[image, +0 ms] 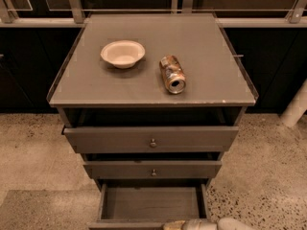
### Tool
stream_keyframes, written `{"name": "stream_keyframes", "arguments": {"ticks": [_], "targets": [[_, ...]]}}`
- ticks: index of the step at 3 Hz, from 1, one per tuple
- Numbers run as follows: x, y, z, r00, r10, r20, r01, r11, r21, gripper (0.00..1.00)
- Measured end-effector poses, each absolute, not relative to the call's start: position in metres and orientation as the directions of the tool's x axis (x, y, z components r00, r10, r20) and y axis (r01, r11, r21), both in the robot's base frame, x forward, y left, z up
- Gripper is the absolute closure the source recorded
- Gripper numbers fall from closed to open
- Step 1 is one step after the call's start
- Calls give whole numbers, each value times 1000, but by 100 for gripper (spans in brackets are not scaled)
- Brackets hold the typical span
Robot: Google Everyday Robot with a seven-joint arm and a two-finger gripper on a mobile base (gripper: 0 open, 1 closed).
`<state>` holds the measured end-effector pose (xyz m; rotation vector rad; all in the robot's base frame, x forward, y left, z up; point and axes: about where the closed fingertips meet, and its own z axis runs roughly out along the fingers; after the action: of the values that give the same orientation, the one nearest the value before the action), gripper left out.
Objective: Close bottom drawer
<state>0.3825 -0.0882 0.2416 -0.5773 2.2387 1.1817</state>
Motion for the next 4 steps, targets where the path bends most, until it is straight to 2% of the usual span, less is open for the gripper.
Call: {"name": "stream_keyframes", "arguments": {"ticks": [1, 4], "targets": [[362, -55, 181, -824, -105, -557, -532, 479, 698, 100], [398, -55, 194, -751, 13, -660, -550, 541, 636, 100]]}}
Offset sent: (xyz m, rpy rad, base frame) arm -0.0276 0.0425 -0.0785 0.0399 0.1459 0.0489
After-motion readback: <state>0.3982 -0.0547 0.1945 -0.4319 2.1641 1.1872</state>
